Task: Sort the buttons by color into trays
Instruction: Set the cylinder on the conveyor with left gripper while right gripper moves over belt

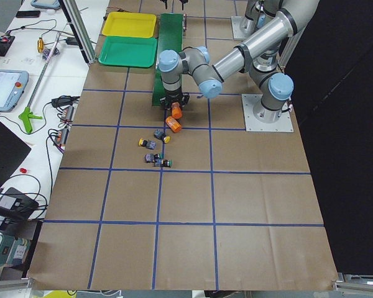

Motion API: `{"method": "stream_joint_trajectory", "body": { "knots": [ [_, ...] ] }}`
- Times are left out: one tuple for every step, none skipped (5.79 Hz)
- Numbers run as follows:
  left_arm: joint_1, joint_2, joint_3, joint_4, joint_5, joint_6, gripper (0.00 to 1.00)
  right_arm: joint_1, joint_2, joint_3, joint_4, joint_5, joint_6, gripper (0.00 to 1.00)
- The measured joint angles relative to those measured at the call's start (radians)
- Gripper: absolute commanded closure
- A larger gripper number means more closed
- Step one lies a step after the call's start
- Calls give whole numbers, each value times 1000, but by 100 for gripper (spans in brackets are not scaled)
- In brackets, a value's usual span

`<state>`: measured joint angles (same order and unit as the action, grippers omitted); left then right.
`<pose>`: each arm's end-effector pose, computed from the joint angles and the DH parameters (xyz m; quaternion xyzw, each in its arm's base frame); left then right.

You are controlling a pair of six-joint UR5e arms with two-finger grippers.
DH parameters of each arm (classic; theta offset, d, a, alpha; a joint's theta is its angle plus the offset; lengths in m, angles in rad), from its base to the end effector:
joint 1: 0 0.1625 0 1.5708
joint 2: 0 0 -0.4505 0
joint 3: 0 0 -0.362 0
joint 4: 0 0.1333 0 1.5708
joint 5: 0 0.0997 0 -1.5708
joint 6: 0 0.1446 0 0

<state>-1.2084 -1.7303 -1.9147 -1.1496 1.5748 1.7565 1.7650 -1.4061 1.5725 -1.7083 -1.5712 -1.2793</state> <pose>0.0447 -0.4923 0.2803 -0.6415 -0.7660 -0.0219 0.0349 0.2323 -0.4907 0.3995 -0.6718 0.7406 0.0125 0.0073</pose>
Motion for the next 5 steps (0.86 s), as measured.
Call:
{"method": "stream_joint_trajectory", "body": {
  "knots": [
    [-80, -7, 32, -23, -10, -5, 100, 0, 0, 14, -15, 0, -54, 0],
    [-160, -21, 44, -13, -14, -9, 98, 1, -1, 22, -26, 0, -109, 0],
    [-207, -40, 44, 2, -14, -20, 93, 2, 0, 31, -30, 0, -140, 0],
    [-237, -55, 42, 13, -14, -47, 42, 3, 0, 47, -31, -1, -163, 0],
    [-260, -64, 41, 22, -11, -70, 17, 4, 0, 61, -32, -1, -173, 0]
  ]
}}
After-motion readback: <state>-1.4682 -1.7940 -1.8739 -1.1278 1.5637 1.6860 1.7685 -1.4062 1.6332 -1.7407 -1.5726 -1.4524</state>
